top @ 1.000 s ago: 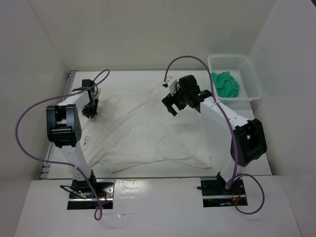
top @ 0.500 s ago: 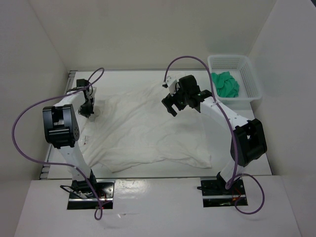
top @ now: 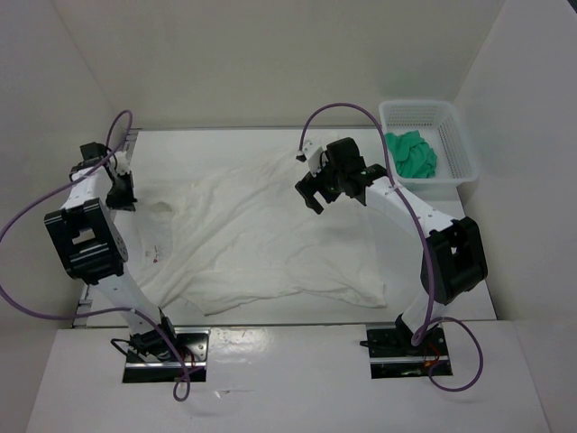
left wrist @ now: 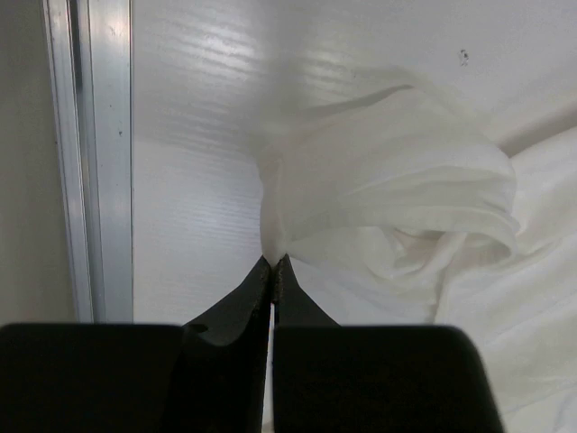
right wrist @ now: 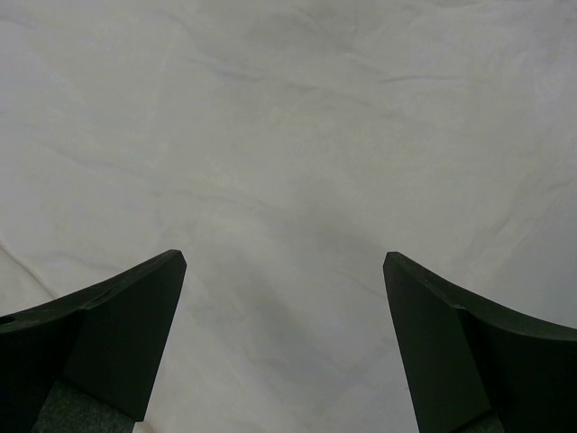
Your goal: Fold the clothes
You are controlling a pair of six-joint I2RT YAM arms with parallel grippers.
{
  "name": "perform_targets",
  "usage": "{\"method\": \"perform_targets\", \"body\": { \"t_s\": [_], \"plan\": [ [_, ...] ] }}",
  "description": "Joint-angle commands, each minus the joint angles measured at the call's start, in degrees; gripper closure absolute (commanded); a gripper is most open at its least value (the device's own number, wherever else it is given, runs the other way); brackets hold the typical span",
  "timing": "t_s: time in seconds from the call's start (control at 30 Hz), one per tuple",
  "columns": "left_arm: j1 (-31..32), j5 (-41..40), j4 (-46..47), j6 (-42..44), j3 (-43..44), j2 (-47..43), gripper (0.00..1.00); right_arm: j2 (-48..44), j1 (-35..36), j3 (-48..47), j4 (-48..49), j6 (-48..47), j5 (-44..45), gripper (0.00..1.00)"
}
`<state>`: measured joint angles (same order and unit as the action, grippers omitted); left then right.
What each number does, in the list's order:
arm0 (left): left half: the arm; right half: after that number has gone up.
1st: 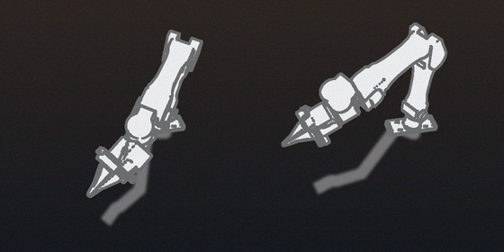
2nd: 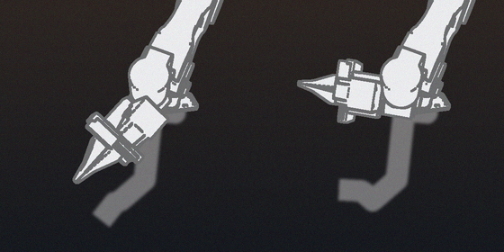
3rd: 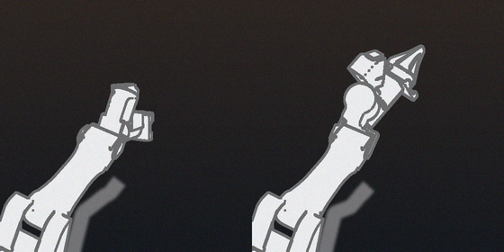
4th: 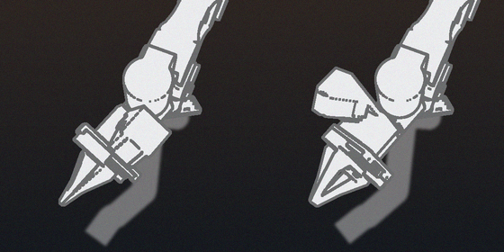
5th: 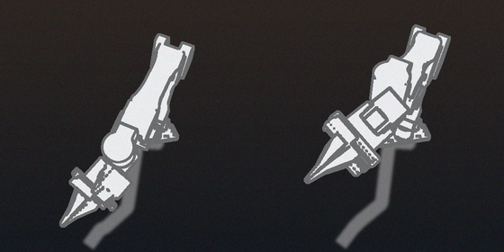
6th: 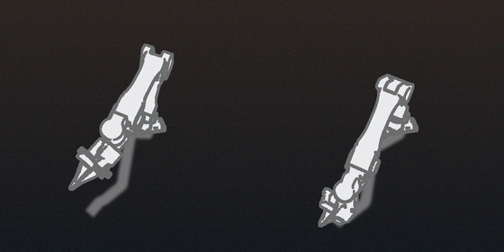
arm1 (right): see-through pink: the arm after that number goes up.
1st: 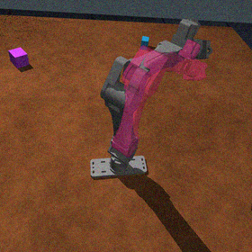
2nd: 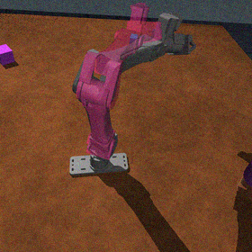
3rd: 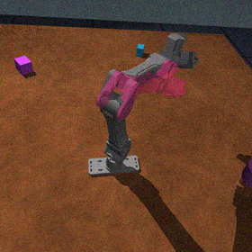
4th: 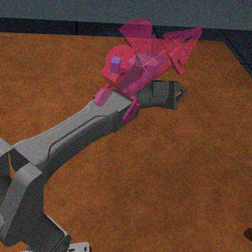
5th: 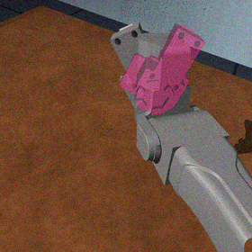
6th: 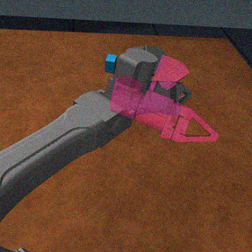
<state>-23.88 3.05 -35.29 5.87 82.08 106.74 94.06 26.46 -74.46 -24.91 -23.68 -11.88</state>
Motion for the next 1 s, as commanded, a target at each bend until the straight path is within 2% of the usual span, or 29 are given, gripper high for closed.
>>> {"method": "perform_targets", "body": {
  "t_s": [0.0, 0.13, 0.3, 0.6, 0.8, 0.97],
  "plan": [
    [-3.0, 6.7, -2.2, 0.9, 1.2, -0.6, 1.0, -1.6, -0.3, -0.9, -0.1, -0.4, -1.2, 0.01],
    [-6.8, 13.5, -4.0, 2.9, 1.9, 0.5, 0.96, -1.1, -0.3, -0.9, -0.6, -0.4, -1.7, 0.01],
    [-10.5, 17.2, -6.0, 5.0, 5.2, 1.1, 0.94, -1.1, -0.3, -1.4, -0.6, -0.4, -1.7, 0.01],
    [-12.2, 15.7, -10.6, 6.9, 15.8, 1.6, 0.87, 0.0, -0.3, -1.9, -1.1, -0.4, -1.7, 0.01],
    [-12.7, 12.2, -10.1, 6.9, 19.3, 2.9, 0.85, 0.0, 0.3, -1.9, -1.1, -0.4, -1.7, 0.01],
    [-12.7, 9.0, -9.5, 6.3, 23.3, 4.0, 0.75, 0.5, 0.3, -1.9, -1.1, -0.9, -1.7, 0.01]
  ]
}}
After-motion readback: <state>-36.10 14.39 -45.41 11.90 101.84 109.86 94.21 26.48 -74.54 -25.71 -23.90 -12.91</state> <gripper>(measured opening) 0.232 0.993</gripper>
